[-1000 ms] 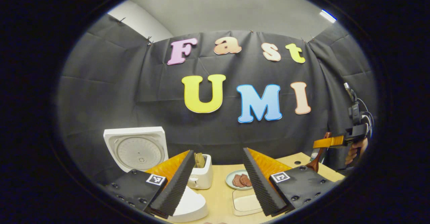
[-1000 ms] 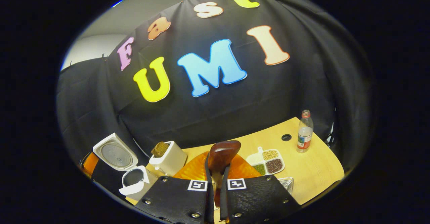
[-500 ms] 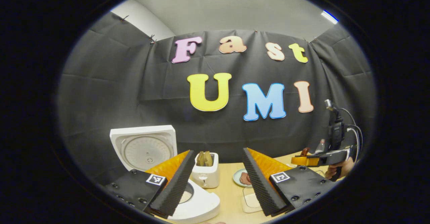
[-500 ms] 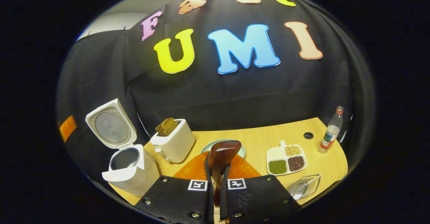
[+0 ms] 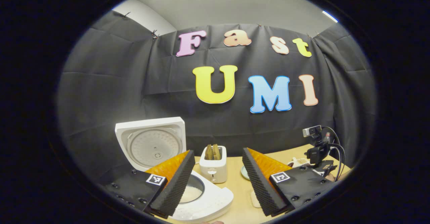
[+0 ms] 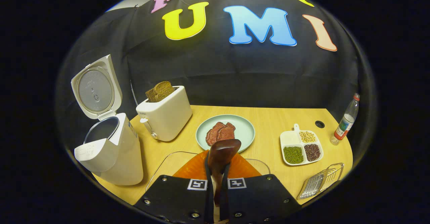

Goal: Close the left gripper, press the button to open the rice cooker; take a wooden spoon from the chopstick holder with the right hand, scoop a spoonful of rice and pour it into the rice cooker, then put the wooden spoon back into the chopstick holder.

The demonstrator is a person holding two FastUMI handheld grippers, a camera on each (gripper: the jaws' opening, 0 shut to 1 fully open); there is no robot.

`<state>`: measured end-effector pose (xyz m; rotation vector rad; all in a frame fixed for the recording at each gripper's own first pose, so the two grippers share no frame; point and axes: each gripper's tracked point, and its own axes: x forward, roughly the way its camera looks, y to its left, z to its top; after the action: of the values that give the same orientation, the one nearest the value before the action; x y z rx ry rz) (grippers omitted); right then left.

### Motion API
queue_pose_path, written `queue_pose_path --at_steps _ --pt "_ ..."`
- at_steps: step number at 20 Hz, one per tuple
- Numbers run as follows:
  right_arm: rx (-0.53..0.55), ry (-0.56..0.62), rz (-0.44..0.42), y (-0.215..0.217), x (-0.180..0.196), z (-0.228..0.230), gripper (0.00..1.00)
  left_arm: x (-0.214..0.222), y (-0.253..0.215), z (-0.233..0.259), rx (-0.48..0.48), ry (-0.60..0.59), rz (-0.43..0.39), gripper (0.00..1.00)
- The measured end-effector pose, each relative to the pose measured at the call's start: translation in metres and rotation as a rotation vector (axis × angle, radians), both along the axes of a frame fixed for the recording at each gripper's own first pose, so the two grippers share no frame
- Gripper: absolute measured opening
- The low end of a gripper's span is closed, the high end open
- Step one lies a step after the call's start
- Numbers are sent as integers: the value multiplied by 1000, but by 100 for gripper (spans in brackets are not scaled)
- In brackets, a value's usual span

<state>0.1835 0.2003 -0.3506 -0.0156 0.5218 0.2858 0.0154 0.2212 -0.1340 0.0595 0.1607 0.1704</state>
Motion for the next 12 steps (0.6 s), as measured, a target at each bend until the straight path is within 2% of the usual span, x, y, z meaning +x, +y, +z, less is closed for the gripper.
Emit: queue_pose_path --at_steps 3,6,9,12 --pt "63 44 37 27 -7 -6 7 -9 13 -1 2 -4 30 98" --pt "173 101 29 45 -13 -8 8 -16 18 -7 -7 5 50 98" --pt "352 181 -23 48 -14 -10 7 -19 21 -7 -7 8 56 98" --pt "501 228 -105 25 -9 -6 7 -19 23 -5 -1 7 59 98"
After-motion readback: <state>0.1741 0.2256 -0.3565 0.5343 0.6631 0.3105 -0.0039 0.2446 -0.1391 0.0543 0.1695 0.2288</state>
